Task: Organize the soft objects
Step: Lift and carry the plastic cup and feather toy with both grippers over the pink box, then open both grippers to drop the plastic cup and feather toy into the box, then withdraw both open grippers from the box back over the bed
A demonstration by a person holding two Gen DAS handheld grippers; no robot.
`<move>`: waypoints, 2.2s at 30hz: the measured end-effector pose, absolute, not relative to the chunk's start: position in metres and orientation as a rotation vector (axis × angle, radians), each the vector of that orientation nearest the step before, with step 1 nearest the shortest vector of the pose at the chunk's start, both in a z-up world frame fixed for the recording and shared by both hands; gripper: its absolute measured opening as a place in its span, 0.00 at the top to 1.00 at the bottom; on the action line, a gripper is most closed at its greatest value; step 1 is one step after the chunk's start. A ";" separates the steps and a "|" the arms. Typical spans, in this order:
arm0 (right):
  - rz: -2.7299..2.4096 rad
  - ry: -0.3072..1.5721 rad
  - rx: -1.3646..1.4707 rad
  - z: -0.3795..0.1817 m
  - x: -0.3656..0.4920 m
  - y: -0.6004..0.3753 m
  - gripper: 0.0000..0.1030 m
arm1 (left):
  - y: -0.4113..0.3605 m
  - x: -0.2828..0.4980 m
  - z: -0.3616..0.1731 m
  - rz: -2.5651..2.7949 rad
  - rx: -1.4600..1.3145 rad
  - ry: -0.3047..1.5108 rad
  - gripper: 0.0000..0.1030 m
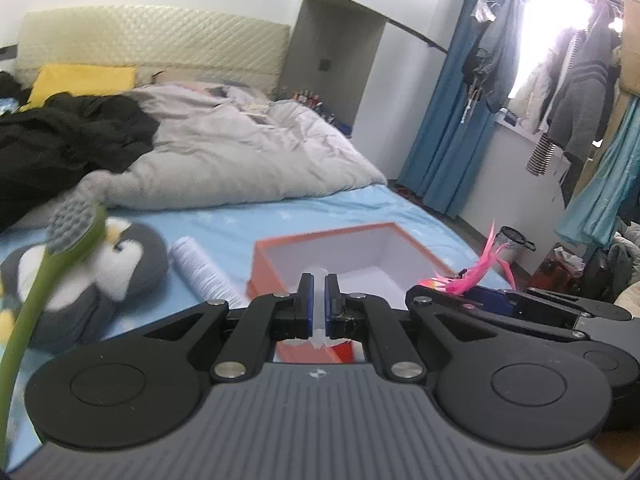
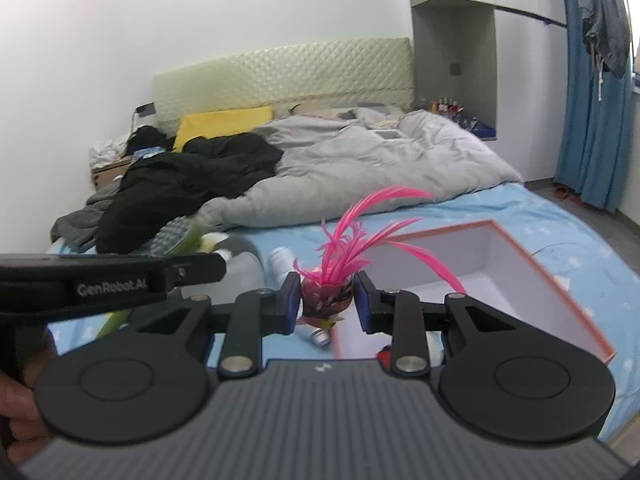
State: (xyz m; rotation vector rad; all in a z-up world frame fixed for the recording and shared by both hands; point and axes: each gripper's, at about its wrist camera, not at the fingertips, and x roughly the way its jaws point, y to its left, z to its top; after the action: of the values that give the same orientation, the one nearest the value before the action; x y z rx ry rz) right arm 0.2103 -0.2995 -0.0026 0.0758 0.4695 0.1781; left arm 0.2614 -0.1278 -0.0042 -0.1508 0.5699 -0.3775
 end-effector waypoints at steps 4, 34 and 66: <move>0.147 0.481 0.065 0.001 0.223 -0.318 0.69 | -0.147 0.281 0.002 -0.404 -0.141 0.581 0.94; 0.015 0.815 0.161 -0.116 0.298 -0.396 0.47 | -0.239 0.396 -0.118 -0.450 -0.004 0.943 0.84; 0.060 0.466 0.174 0.037 0.133 -0.356 0.44 | -0.160 0.200 0.066 -0.497 -0.036 0.599 0.55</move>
State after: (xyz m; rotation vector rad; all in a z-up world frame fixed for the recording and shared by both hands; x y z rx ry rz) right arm 0.1330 -0.3563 0.0369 0.1738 0.4663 0.0600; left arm 0.2004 -0.1595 0.0663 -0.0358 0.5994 -0.4972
